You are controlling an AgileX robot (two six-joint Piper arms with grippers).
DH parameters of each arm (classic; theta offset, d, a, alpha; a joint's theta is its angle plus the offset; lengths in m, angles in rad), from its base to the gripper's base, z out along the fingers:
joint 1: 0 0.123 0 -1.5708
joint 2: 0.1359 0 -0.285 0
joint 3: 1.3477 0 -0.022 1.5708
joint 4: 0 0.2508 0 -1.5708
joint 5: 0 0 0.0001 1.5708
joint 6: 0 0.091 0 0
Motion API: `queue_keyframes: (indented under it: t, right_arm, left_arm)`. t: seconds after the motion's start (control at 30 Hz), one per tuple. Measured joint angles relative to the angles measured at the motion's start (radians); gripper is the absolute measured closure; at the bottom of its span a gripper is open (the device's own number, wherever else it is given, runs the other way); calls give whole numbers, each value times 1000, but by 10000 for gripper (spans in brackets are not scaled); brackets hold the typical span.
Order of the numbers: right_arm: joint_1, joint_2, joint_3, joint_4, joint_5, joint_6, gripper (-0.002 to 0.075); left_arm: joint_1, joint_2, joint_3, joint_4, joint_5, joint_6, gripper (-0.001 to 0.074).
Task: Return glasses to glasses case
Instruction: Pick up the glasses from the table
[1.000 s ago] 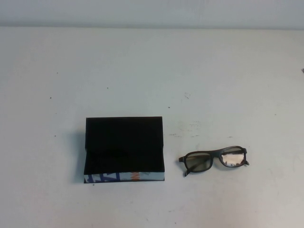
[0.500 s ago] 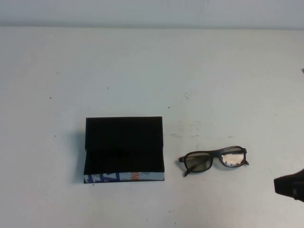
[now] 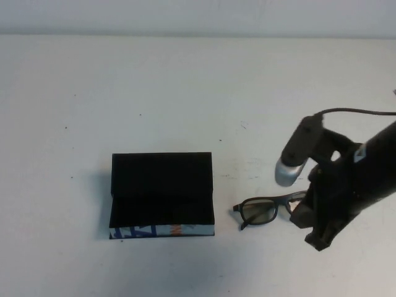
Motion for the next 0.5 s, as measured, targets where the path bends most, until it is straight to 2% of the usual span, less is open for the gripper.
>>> queue_keyframes:
  t: [0.1,0.2,0.5]
  right_arm:
    - [19,69,-38,-8,-15,-198,734]
    - [22,131,-65,-38,-30,-351,696]
    - [17,311,-199,-168,-54,-442,402]
  left_arm:
    - [0,0,0,0,0,0,734]
    - [0,0,0,0,0,0,734]
    - [0,0,0,0,0,0,734]
